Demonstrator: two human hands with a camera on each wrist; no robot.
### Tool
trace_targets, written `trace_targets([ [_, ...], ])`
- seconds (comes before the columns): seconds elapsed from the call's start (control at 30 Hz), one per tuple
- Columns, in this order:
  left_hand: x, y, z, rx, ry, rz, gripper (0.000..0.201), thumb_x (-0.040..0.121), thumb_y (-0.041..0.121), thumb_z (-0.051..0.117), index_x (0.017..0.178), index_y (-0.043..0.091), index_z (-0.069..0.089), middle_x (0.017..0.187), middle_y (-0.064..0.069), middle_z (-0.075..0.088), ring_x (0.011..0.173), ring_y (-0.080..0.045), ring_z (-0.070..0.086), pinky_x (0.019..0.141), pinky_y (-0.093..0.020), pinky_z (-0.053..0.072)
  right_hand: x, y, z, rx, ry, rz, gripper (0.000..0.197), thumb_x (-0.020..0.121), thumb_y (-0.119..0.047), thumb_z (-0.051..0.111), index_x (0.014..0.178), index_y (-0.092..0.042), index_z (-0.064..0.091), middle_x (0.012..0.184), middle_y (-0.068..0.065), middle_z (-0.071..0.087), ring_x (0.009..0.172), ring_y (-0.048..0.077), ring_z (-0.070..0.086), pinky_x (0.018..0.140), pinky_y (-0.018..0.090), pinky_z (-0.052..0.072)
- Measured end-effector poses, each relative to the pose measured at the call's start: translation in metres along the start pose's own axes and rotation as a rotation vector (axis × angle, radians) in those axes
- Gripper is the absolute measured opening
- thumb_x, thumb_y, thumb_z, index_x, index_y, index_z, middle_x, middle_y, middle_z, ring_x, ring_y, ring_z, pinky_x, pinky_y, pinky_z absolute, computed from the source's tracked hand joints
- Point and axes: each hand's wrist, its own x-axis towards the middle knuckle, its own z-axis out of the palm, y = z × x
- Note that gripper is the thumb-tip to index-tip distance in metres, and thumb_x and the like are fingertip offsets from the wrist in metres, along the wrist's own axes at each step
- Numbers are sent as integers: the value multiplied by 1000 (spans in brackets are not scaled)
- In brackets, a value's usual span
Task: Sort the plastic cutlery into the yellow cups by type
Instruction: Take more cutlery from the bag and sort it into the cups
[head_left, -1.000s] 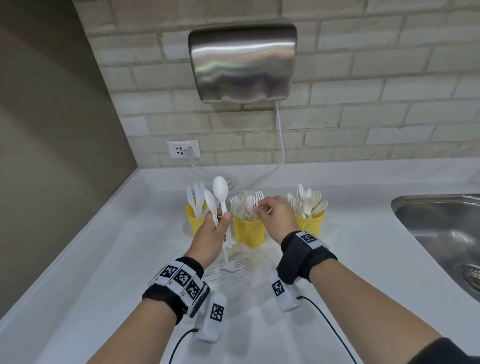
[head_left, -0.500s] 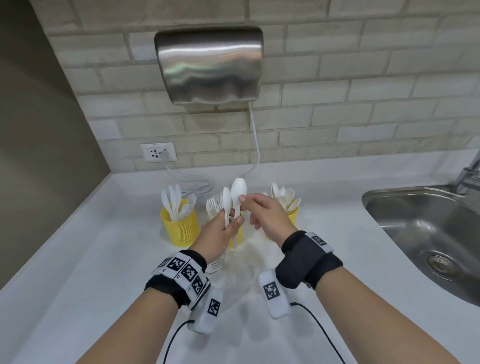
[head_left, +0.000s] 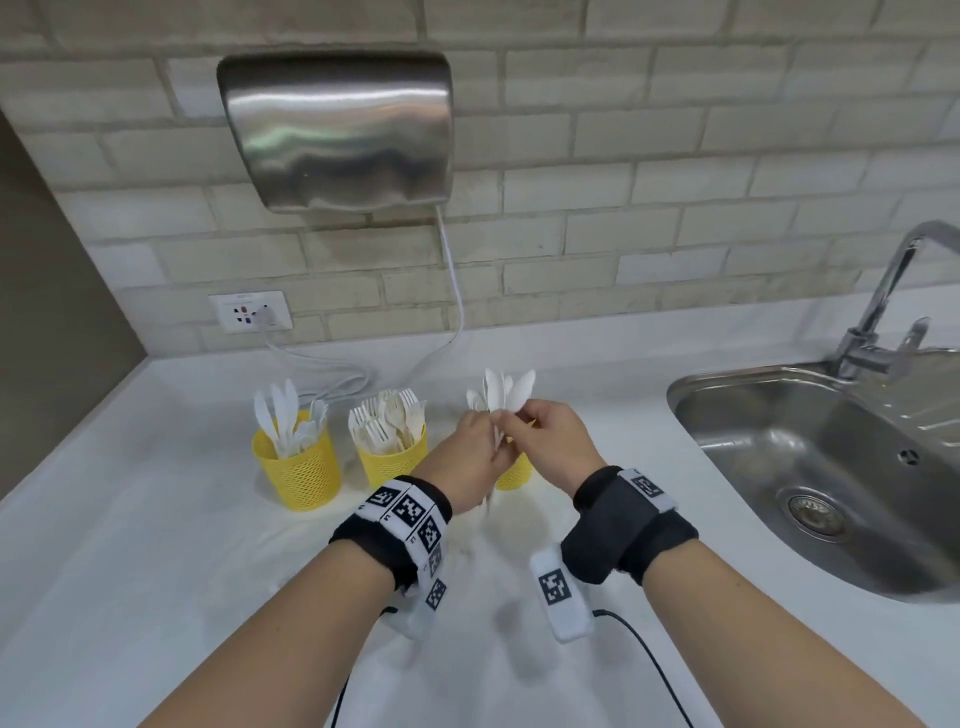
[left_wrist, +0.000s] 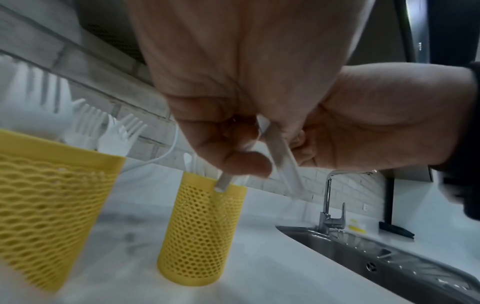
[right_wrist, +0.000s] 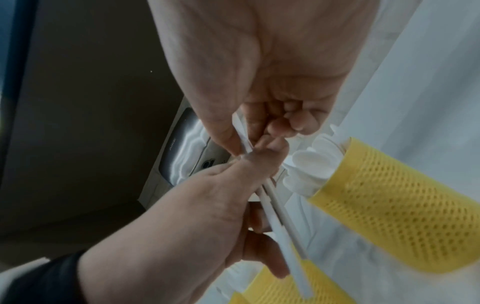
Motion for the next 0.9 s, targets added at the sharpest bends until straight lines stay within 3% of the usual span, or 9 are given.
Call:
trace_targets([
  [0.1, 9, 1, 3, -26, -8, -29, 38, 93, 49, 50, 107, 14, 46, 105, -1, 40, 76, -15, 50, 76, -35, 49, 10, 1, -15, -76, 28, -29, 26, 92, -20, 54, 69, -8, 53, 57, -2, 48, 55, 13, 46, 54, 22, 38],
  [0.17, 15, -4, 4, -17, 0, -42, 45, 93, 56, 44, 117, 18, 51, 109, 3, 44, 88, -12, 53, 82, -31, 45, 18, 3, -22, -84, 61, -43, 28, 94, -17, 49, 70, -4, 51, 59, 8, 47, 58, 21, 48, 57, 39, 45],
  [0.23, 20, -12, 6, 16, 85, -71, 45, 97, 53, 36, 121, 21, 55, 114, 2, 48, 105, -16, 53, 92, -33, 43, 27, 4, -28, -86, 101, -41, 30, 97, -18, 43, 71, -4, 49, 62, 15, 47, 60, 27, 49, 62, 47, 49],
  [0.3, 23, -20, 11, 108, 168, -88, 35, 100, 41, 39, 122, 21, 57, 117, -1, 47, 114, -19, 48, 97, -35, 42, 36, 4, -33, -93, 88, -17, 30, 99, -21, 39, 76, -5, 47, 64, 15, 50, 59, 26, 50, 61, 43, 50],
  [0.43, 27, -24, 22, 213, 253, -87, 22, 94, 33, 54, 111, 22, 62, 111, -1, 43, 110, -18, 46, 90, -33, 46, 52, 2, -37, -112, 89, 12, 27, 101, -26, 39, 86, -5, 48, 68, 14, 59, 47, 17, 56, 39, 14, 41],
  [0.53, 27, -23, 24, 204, 283, -101, 16, 92, 33, 58, 101, 22, 64, 106, 1, 44, 101, -17, 50, 82, -31, 47, 64, 5, -32, -41, 192, -22, 24, 99, -24, 44, 85, -6, 50, 74, 22, 67, 49, 20, 62, 43, 17, 46],
  [0.67, 29, -23, 25, 181, 290, -140, 14, 91, 34, 58, 100, 25, 63, 104, 1, 46, 101, -18, 51, 80, -29, 43, 70, 23, -21, -277, 172, -55, 25, 95, -30, 52, 75, -15, 49, 76, 8, 64, 71, 26, 63, 62, 30, 47],
  [0.83, 30, -22, 27, 167, 308, -158, 14, 91, 34, 59, 99, 24, 64, 105, 0, 48, 103, -17, 49, 80, -27, 40, 67, 38, -10, -460, 123, 5, 29, 89, -43, 56, 90, -14, 57, 79, -3, 57, 73, 23, 58, 61, 28, 39],
  [0.9, 30, -22, 27, 156, 313, -161, 14, 91, 34, 59, 98, 23, 65, 103, 0, 48, 102, -17, 50, 79, -27, 40, 70, 31, -12, -472, 119, -26, 32, 93, -41, 52, 84, -10, 53, 82, 1, 53, 74, 25, 56, 63, 29, 40],
])
